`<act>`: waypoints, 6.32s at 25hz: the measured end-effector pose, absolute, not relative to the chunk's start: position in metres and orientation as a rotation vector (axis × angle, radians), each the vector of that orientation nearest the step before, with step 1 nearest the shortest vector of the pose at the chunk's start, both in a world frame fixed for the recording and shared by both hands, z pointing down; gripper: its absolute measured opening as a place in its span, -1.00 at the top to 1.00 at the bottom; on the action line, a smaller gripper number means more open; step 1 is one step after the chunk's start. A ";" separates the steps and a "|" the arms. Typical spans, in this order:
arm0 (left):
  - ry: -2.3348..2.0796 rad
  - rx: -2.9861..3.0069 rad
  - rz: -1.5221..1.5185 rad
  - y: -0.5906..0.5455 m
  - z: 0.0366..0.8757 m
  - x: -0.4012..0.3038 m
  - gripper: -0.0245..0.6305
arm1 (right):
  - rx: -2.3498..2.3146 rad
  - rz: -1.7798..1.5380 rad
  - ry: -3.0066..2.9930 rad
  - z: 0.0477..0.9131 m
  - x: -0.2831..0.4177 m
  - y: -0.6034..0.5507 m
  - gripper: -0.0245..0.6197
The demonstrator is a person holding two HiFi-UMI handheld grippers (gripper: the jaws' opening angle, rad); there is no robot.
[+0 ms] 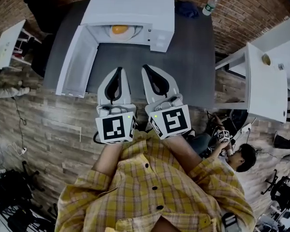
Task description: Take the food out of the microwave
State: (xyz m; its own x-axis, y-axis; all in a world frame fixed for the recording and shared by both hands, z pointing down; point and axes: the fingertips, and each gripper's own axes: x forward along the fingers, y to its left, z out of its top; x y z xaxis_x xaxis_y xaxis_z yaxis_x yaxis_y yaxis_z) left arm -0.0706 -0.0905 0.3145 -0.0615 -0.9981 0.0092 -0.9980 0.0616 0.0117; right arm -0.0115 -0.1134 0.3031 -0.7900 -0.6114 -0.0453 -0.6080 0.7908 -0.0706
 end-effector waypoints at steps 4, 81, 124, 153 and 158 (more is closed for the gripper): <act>-2.271 2.127 -0.012 -0.090 0.321 -0.074 0.93 | -0.994 -0.101 2.918 0.309 -0.014 -0.116 0.91; -1.191 1.101 -0.996 -0.306 0.626 -0.237 0.66 | -1.583 -0.281 2.867 0.397 -0.068 -0.192 0.91; -1.255 0.906 -1.121 -0.342 0.667 -0.241 0.81 | -1.649 -0.301 2.866 0.409 -0.056 -0.199 0.90; -1.278 1.009 -1.122 -0.306 0.626 -0.241 0.90 | -1.536 -0.302 2.898 0.401 -0.052 -0.181 0.90; -1.275 1.022 -1.118 -0.290 0.613 -0.235 0.90 | -1.507 -0.306 2.907 0.398 -0.051 -0.175 0.91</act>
